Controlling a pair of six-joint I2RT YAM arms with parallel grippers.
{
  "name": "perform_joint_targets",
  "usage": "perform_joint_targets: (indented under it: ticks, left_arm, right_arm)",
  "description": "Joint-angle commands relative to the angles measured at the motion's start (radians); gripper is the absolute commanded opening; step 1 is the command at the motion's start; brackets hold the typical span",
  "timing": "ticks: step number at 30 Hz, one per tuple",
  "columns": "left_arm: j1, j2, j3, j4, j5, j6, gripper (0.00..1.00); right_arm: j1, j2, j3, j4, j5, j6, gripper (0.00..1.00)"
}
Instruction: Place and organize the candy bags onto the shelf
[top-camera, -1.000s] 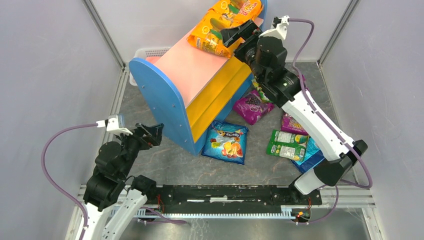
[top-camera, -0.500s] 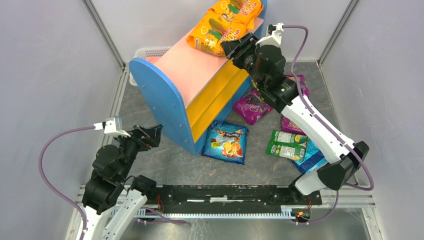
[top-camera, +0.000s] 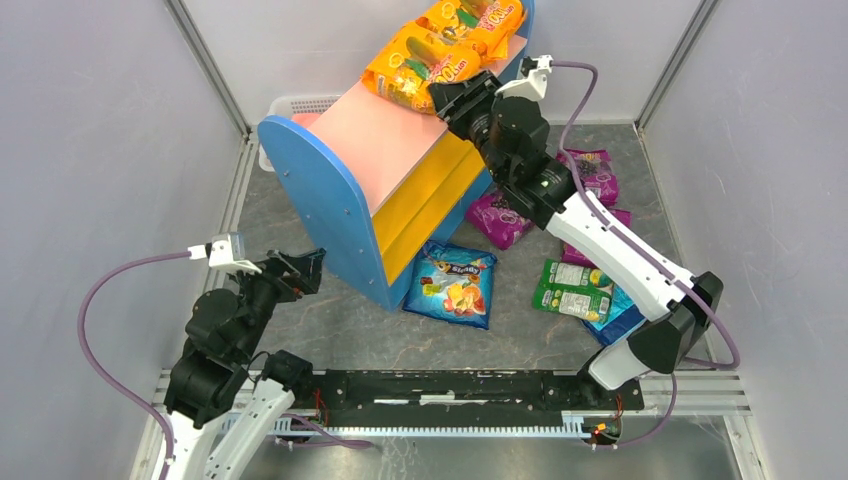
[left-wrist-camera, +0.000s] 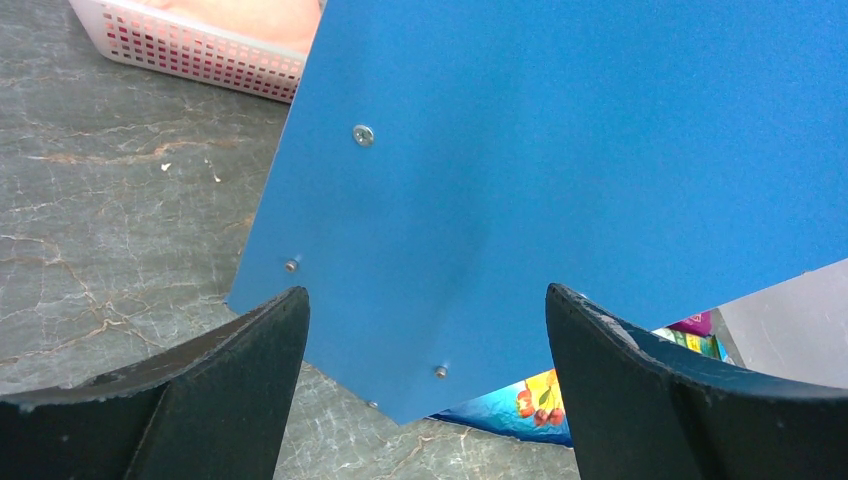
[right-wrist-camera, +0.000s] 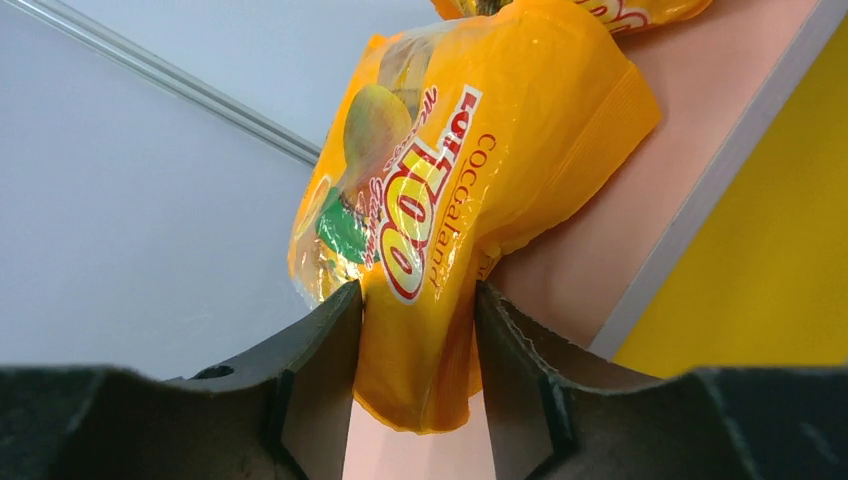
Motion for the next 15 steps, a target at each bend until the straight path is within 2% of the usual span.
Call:
perform_joint_targets:
  ticks: [1,4,7,9,13,15]
  left_arm:
    - [-0.003,0.016,0.000,0.035,-0.010,0.039,0.93]
    - [-0.003,0.018,0.000,0.035,-0.011,0.039,0.93]
    - [-0.003,0.016,0.000,0.033,-0.011,0.041,0.93]
    - [-0.003,0.009,0.000,0.033,-0.012,0.041,0.94]
    - [-0.003,0.008,0.000,0.033,-0.010,0.041,0.94]
    - [-0.003,0.010,0.001,0.033,-0.005,0.042,0.94]
  right_arm:
    - [0.022,0.008,0.039,0.067,0.058,0.005,0.62]
    - [0.039,-0.005,0.048,0.073,0.036,-0.044,0.84]
    - [0.054,-0.069,0.020,0.025,0.038,-0.136,0.94]
    - [0.053,-0.165,-0.084,0.025,0.038,-0.191,0.98]
    - [0.052,-0.431,-0.379,0.046,0.011,-0.368,0.98]
    - [0.053,-0.564,-0.466,-0.032,0.012,-0.479,0.98]
